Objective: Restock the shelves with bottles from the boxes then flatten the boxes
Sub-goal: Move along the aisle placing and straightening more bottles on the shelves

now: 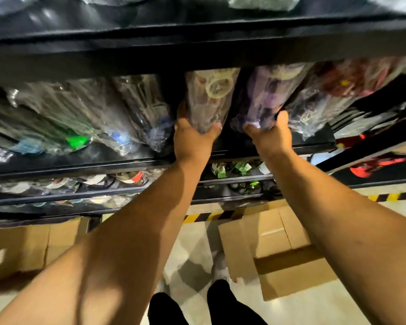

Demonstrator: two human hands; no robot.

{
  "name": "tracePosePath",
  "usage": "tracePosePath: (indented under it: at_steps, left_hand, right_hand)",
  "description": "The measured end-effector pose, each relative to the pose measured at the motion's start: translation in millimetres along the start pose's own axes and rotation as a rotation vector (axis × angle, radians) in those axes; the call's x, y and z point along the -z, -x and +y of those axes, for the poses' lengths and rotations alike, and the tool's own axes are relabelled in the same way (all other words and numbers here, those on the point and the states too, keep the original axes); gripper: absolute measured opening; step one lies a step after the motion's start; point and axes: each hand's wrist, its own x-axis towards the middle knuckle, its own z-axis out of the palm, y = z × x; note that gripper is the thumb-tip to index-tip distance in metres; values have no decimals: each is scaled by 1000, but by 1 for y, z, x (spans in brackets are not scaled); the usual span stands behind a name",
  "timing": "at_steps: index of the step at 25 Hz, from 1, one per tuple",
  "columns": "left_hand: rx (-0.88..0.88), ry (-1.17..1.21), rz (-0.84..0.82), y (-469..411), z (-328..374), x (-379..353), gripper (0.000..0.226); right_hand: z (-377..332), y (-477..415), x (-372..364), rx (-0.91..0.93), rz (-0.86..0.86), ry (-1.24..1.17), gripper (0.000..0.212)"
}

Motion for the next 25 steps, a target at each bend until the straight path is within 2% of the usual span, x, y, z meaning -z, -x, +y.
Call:
tracePosePath:
  at_steps: [5,8,18,22,25]
  left_hand:
    - [-92,74,74,-3,1,-5,74]
    - [-76,114,76,2,6,-4,71]
    - [-133,129,43,5,-2,-4,81]
    - [-116,123,11,9,-3,-2,82]
    - [-87,215,-6,11,-8,1,77]
  right_hand:
    - [1,-6,0,-20,-5,-24,66]
    - [5,-1,1,15,-34,-10,64]
    - [17,17,-3,104,-54,1,73]
    - [19,15,-7,53,-89,-40,87]
    - [32,14,0,37,-201,-76,104]
